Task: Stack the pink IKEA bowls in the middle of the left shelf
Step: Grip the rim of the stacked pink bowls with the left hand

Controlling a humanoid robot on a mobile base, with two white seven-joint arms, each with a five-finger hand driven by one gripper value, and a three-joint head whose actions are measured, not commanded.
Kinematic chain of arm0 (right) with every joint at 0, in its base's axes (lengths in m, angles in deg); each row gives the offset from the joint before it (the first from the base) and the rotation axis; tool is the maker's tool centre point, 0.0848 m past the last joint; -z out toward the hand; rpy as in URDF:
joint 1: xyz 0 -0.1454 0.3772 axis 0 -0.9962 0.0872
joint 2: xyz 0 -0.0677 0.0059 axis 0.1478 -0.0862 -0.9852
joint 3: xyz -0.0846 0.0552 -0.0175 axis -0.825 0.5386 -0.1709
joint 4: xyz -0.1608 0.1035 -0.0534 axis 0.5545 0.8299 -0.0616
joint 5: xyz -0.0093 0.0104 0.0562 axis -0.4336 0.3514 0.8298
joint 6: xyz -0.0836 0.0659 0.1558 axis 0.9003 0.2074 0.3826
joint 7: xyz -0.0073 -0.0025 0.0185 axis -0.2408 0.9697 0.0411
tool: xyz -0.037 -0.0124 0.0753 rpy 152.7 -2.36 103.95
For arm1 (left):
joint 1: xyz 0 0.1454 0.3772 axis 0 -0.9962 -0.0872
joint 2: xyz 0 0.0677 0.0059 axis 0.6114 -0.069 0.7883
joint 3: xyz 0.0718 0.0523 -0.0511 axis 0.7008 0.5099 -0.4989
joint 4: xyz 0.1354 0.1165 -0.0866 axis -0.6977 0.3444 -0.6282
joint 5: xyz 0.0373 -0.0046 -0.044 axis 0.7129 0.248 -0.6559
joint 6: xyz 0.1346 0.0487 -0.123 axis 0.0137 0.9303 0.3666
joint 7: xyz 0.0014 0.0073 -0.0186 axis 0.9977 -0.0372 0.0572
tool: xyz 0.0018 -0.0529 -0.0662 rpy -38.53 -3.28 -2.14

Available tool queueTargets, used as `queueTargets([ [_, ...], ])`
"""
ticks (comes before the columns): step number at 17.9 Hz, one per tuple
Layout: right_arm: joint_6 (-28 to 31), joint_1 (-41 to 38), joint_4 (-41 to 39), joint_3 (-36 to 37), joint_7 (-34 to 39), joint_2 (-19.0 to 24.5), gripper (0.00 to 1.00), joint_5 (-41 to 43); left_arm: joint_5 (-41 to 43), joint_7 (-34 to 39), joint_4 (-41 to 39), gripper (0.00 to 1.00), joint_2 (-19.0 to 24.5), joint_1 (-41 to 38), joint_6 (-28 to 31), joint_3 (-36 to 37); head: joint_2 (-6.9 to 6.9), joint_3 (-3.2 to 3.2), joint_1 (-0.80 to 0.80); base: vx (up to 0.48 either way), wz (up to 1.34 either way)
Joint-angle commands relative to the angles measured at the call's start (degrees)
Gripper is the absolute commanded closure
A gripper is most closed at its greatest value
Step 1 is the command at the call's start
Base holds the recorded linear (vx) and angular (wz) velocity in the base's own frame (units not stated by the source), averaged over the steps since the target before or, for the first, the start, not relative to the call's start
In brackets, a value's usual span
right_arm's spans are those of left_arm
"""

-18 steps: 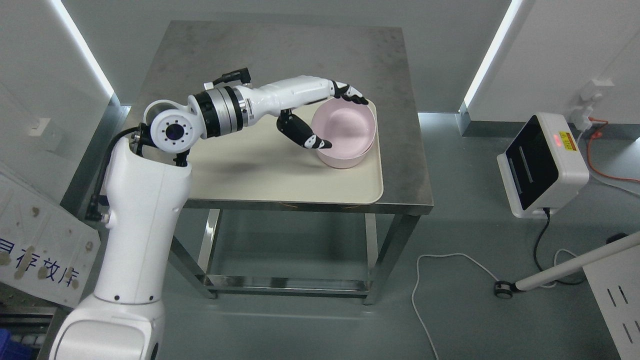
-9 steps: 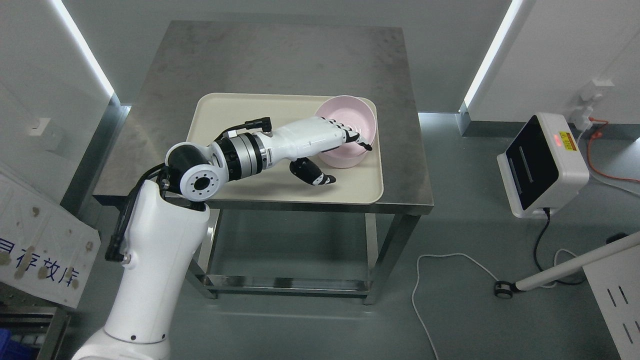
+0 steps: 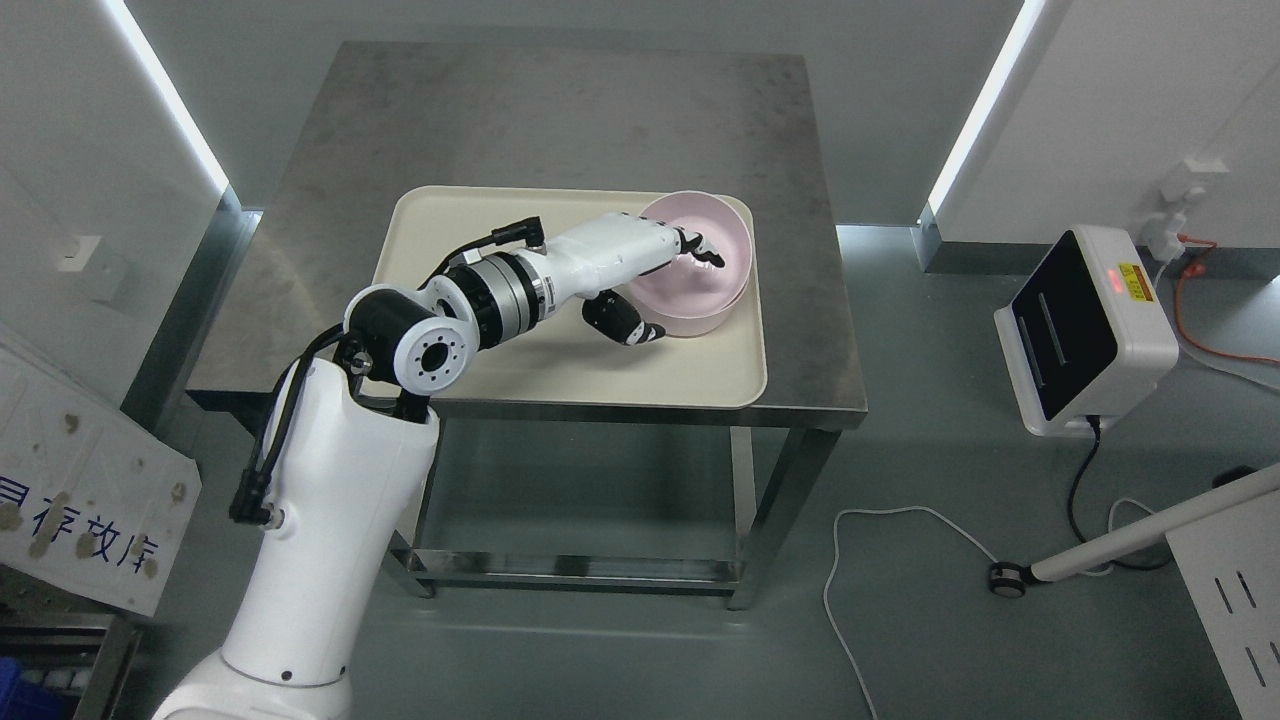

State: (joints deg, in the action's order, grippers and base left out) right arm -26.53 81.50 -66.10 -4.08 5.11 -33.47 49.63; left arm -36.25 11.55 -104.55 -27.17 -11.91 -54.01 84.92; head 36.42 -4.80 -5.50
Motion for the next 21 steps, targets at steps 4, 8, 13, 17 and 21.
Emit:
queueTargets([
  [4,-0.2,-1.7,-1.9,0.6,0.0,-1.0,0.0,0.0,2.6,-0.6,3.0,0.35,0.5,2.4,0.4,3.7,0.0,0.0,0.0,0.0,0.0],
  [8,-0.2,-1.7,-1.9,0.6,0.0,-1.0,0.0,0.0,6.4,-0.7,5.0,0.4,0.5,2.6,0.4,4.3,0.0,0.0,0.0,0.0,0.0],
  [13,-0.1,-1.7,-1.9,0.6,0.0,-1.0,0.0,0.0,6.4,-0.7,5.1,0.48,0.5,1.8,0.2,6.0,0.0,0.0,0.0,0.0,0.0],
  [17,-0.1,-1.7,-1.9,0.6,0.0,-1.0,0.0,0.0,6.4,-0.6,6.0,0.48,0.5,2.0,0.0,6.9,0.0,0.0,0.0,0.0,0.0],
  [21,-0.2,-1.7,-1.9,0.6,0.0,-1.0,0.0,0.0,6.2,-0.6,8.1,0.67,0.5,3.4,-0.3,6.1,0.0,0.0,0.0,0.0,0.0],
])
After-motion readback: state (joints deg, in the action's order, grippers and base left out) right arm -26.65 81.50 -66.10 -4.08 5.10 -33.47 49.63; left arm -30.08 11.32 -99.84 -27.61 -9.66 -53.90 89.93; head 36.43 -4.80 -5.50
